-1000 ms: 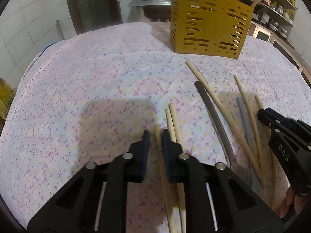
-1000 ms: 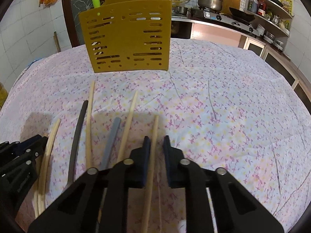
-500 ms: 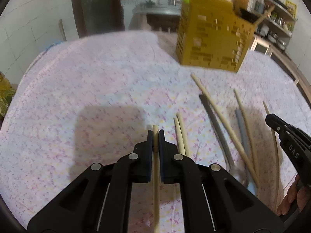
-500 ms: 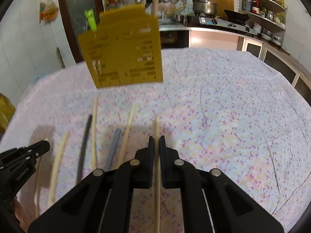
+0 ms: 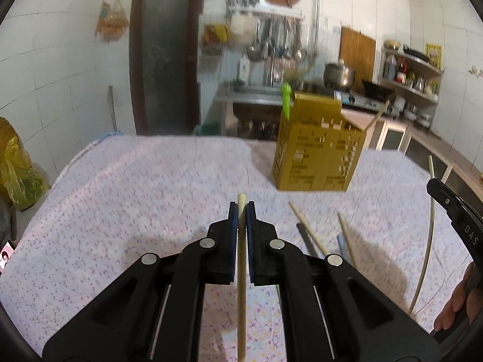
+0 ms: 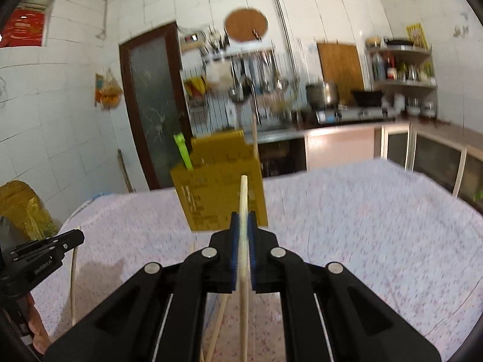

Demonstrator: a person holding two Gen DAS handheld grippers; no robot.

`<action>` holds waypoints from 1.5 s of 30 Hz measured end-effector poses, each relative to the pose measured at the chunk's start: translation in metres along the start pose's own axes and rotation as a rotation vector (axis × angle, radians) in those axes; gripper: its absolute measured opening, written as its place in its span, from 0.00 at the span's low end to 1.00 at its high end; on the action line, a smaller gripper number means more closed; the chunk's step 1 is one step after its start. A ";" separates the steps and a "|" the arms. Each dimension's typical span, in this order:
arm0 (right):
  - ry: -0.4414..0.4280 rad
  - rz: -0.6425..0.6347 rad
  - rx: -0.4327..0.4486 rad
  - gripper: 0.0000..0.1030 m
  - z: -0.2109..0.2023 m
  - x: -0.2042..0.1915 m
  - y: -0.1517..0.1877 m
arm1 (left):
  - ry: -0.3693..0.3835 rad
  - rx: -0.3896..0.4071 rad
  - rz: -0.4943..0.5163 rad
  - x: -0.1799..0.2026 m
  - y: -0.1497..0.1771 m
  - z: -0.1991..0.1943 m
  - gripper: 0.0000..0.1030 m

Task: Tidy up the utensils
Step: 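Lift both chopsticks to the yellow holder and open both tools to drop them in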

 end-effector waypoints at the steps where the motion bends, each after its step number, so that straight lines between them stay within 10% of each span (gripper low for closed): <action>1: -0.005 -0.008 0.020 0.06 -0.004 -0.002 -0.003 | -0.002 0.019 0.002 -0.001 -0.003 -0.004 0.04; 25: -0.081 -0.114 0.223 0.06 -0.039 -0.036 -0.052 | -0.044 0.261 0.050 -0.004 -0.079 -0.043 0.04; 45: -0.181 -0.084 0.482 0.06 0.074 -0.088 -0.207 | -0.007 0.548 0.010 0.025 -0.283 0.026 0.04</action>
Point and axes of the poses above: each gripper's, at about its wrist camera, not at the fingertips, and z roughly the way its jaws point, x to its right, y to its underside, the point moved 9 cm from there along z, roughly the way its jaws point, and after that the axes turned 15 degrees about z, right-handed, at the moved point
